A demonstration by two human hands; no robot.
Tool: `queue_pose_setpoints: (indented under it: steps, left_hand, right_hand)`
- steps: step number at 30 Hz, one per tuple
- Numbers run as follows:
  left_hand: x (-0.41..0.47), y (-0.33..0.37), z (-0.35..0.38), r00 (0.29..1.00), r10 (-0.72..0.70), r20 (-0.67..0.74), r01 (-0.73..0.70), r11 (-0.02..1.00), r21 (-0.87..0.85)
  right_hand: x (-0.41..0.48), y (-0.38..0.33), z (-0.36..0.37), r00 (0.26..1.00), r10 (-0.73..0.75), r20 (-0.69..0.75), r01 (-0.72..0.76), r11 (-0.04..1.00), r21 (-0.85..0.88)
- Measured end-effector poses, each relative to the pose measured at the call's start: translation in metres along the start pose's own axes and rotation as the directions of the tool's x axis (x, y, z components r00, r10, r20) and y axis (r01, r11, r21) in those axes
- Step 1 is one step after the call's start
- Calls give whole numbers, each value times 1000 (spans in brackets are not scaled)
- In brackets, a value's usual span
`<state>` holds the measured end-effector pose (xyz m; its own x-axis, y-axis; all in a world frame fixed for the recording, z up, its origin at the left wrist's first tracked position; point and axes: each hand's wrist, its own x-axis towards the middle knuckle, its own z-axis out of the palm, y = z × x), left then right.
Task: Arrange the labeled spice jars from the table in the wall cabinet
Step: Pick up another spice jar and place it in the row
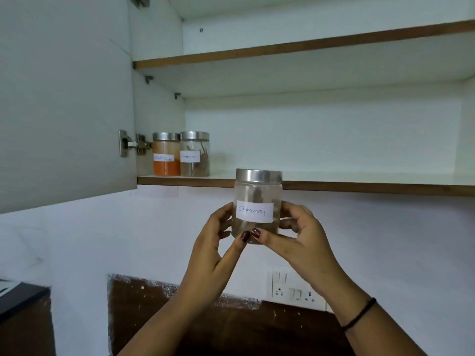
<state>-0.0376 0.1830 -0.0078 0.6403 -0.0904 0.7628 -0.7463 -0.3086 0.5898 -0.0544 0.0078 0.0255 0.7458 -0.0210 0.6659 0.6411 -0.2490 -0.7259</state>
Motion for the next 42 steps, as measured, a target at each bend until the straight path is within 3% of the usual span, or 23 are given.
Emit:
queue_pose_setpoints:
  steps: [5,18,33,42]
  left_hand:
    - [32,-7,-14,998,60,-11,-59,998,27]
    - [96,-7,-36,988,141,-65,-134,986,103]
    - [146,-40,-45,991,131,8,-130,973,190]
    - [150,-59,-44,988,150,-34,-121,898,423]
  right_hand:
    - [35,-10,11,997,-79,11,79,996,-43]
    - [108,-22,21,991,-107,84,116,986,-117]
    - [162,-11,28,994,-3,109,31,966,-257]
    - [181,-2,24,974,124,192,-49,933,-355]
